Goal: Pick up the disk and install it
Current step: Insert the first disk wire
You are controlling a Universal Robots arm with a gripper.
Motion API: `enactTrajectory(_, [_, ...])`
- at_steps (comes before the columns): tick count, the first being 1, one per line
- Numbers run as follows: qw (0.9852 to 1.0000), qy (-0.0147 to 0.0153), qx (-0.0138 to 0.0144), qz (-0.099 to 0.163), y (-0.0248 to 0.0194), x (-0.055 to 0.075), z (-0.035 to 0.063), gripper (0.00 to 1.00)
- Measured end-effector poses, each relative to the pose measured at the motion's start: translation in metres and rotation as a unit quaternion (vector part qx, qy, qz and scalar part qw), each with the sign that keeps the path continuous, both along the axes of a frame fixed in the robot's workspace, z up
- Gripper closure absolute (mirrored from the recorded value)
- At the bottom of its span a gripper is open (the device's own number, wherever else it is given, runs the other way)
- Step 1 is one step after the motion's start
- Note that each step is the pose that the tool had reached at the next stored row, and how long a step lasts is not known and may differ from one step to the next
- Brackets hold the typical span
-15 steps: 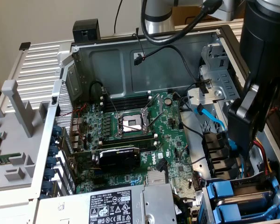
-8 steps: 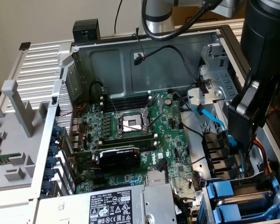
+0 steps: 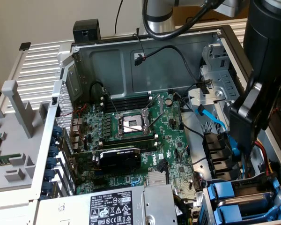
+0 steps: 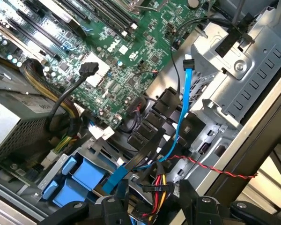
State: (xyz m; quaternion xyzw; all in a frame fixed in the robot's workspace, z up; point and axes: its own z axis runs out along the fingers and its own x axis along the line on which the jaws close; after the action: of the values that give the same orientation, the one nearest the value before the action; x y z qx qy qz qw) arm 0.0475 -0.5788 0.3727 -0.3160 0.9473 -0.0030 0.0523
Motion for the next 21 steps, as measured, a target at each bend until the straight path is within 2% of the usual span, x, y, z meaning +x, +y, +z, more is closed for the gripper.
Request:
enactTrajectory(6, [1.0000, 0.0000, 0.0015, -0.008, -0.0040, 0.000, 0.0008, 0.45])
enactTrajectory(10, [0.9999, 0.0000, 0.0022, -0.014, -0.0041, 0.000, 0.0112, 0.45])
enactTrajectory(13, [0.9999, 0.0000, 0.0023, -0.015, -0.0068, 0.001, 0.0218, 0.45])
enactTrajectory(14, [0.9999, 0.0000, 0.0022, -0.015, -0.0084, 0.002, 0.0261, 0.45])
enactTrajectory(17, [0.9999, 0.0000, 0.0028, -0.015, -0.0174, 0.004, 0.0353, 0.45])
enactTrajectory(19, [0.9999, 0.0000, 0.0039, -0.015, -0.0233, 0.005, 0.0361, 0.45])
enactTrajectory(21, [0.9999, -0.0003, 0.0053, -0.014, -0.0270, 0.005, 0.0361, 0.45])
